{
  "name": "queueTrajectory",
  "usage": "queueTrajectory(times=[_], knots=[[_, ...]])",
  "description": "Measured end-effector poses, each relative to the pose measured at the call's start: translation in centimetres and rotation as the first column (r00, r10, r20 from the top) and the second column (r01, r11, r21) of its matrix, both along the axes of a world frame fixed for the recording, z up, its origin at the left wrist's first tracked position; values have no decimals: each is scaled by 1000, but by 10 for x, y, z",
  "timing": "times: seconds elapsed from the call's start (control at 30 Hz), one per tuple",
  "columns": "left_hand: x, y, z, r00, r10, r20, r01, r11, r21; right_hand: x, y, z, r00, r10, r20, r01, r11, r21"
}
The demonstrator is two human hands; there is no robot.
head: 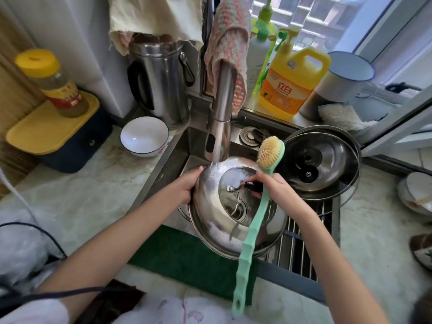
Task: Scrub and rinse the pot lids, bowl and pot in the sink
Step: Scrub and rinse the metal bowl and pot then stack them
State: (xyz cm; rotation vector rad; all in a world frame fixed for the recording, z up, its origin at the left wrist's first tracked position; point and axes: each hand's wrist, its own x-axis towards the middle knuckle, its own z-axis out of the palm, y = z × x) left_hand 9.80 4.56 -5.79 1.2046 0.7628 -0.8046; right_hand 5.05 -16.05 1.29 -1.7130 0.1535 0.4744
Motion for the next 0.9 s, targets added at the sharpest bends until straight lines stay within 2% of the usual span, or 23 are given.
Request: queueTrajectory(times=[0.1,0.17,0.23,0.33,0.4,0.47,0.53,0.57,0.63,0.7,0.77,0.9], knots=[[14,-2,-1,996,-31,81,25,998,65,0,2,2,1000,10,-11,-9,999,35],[18,-4,1,980,-79,183,59,992,111,-3,1,0,998,54,-12,-53,998,17],[24,-8,7,944,-131,304,62,972,227,-4,4,-1,996,82,-42,-82,997,9],[19,-14,11,852,-214,477,64,949,310,-6,6,-6,1000,28,-4,-28,1000,-7],[0,-17,3,742,-388,546,141,887,439,-6,6,-8,997,-70,40,71,997,-22],[-28,-23,-6,657,-463,595,91,832,547,-7,8,-12,982,-182,44,183,983,-17],[-41,-27,-13,608,-389,692,-51,851,523,-7,13,-12,964,-265,20,264,964,35],[-37,-27,-12,645,-293,706,-84,891,447,-8,16,-11,962,-272,-1,271,960,68],[-19,-21,-9,753,-160,638,-93,934,344,-8,26,-9,966,-254,-45,258,957,134],[-9,-19,-5,783,-133,607,-121,926,359,-6,30,-8,957,-278,-87,290,936,201],[-23,-24,-2,752,-194,630,-124,897,424,-1,30,-7,939,-322,-124,345,888,304],[-65,-11,2,630,-230,742,-99,924,370,7,33,-9,935,-303,-182,353,815,459]])
